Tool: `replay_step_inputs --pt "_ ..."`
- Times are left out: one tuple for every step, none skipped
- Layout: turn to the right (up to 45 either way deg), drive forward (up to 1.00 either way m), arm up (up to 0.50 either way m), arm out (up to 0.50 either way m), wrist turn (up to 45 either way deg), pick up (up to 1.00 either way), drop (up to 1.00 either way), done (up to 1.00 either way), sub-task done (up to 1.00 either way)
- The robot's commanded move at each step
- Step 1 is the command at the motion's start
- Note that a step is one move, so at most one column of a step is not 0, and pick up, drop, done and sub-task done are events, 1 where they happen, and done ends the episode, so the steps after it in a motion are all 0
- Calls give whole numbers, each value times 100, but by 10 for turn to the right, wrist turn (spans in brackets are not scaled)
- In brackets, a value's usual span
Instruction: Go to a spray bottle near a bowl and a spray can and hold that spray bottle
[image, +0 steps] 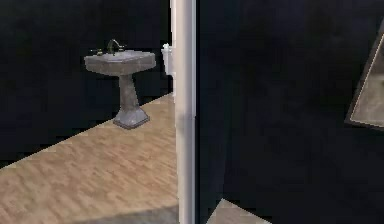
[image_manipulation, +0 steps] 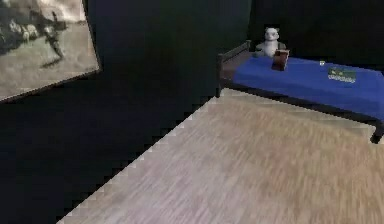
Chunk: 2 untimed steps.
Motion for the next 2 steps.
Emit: replay_step_inputs --pt "0 40 0 0 0 0 0 0 0" --pt "-450 0 0 0 0 0 0 0 0"
